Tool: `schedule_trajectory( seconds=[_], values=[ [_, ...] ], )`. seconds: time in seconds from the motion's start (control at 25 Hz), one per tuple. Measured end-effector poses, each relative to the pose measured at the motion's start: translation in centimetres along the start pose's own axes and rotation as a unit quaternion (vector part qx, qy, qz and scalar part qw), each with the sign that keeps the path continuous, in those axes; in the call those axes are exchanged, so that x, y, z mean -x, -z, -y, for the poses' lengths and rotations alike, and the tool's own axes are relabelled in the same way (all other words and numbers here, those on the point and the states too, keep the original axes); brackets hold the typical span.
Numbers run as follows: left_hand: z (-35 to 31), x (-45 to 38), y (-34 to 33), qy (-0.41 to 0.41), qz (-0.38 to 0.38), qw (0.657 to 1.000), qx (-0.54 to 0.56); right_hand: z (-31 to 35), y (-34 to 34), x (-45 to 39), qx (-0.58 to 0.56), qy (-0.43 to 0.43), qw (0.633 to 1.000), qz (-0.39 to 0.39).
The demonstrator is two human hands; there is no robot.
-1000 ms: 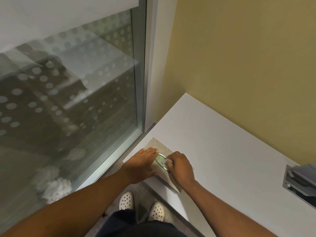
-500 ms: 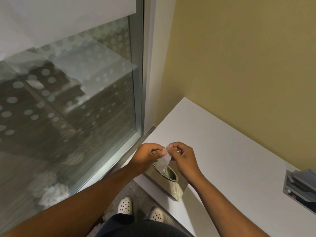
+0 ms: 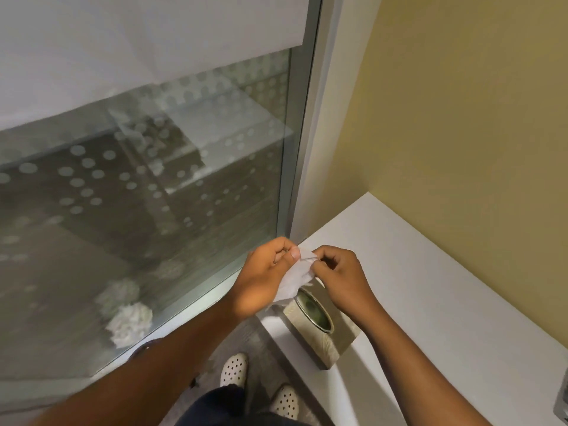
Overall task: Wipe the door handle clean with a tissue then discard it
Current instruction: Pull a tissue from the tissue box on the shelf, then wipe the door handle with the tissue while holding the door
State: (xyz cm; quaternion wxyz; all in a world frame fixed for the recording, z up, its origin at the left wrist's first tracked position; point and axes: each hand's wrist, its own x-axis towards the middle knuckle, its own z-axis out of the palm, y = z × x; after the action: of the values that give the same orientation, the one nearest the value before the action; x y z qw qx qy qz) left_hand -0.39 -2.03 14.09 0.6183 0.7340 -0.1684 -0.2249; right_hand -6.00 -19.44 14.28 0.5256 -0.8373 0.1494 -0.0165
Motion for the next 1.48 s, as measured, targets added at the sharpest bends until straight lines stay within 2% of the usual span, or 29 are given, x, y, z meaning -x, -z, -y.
schedule_trajectory(
  seconds=[0.16, 0.24, 0.36, 0.44, 0.56, 0.68, 0.76, 0.96, 1.08, 1.2, 1.36, 1.48],
  values=[
    [-0.1, 1.9, 1.6, 0.028, -0.056, 0.993, 0.098, 2.3, -1.4, -0.3, -0.141, -0.036, 0.988, 0.057],
    [-0.2, 3.5, 3.4, 0.038, -0.09, 0.985, 0.141, 3.6, -2.6, 0.1, -0.194, -0.052, 0.966, 0.162],
    [-0.9, 5.6, 5.8, 0.04, -0.132, 0.984, 0.114, 4.5, -4.2, 0.6, -0.136, -0.008, 0.953, 0.272],
    [-1.4, 7.2, 7.6, 0.03, -0.165, 0.982, 0.089, 5.6, -5.1, 0.5, -0.085, 0.026, 0.949, 0.303],
    [-1.5, 10.3, 11.2, 0.006, -0.202, 0.978, 0.053, 7.1, -6.5, 0.1, -0.07, 0.049, 0.938, 0.336],
    [-0.9, 15.1, 15.4, 0.004, -0.248, 0.968, -0.029, 9.4, -10.0, 1.0, -0.094, 0.072, 0.934, 0.336],
    [-0.6, 18.3, 17.4, -0.001, -0.281, 0.959, -0.039, 11.3, -13.0, 2.2, -0.134, 0.072, 0.929, 0.337],
    [-0.1, 27.2, 22.6, -0.038, -0.389, 0.919, 0.043, 16.0, -21.3, 7.6, -0.257, -0.018, 0.847, 0.465],
    [0.2, 33.4, 26.4, -0.052, -0.449, 0.891, 0.035, 19.1, -26.2, 11.5, -0.275, -0.034, 0.843, 0.461],
    [0.2, 38.6, 29.0, -0.043, -0.476, 0.878, -0.007, 21.9, -30.1, 14.6, -0.281, -0.008, 0.848, 0.449],
    [0.6, 46.2, 32.3, -0.036, -0.49, 0.868, 0.064, 25.1, -35.9, 19.2, -0.294, 0.01, 0.842, 0.452],
    [0.8, 51.0, 34.4, -0.023, -0.521, 0.85, 0.074, 26.4, -39.3, 21.2, -0.29, -0.001, 0.849, 0.441]
  ],
)
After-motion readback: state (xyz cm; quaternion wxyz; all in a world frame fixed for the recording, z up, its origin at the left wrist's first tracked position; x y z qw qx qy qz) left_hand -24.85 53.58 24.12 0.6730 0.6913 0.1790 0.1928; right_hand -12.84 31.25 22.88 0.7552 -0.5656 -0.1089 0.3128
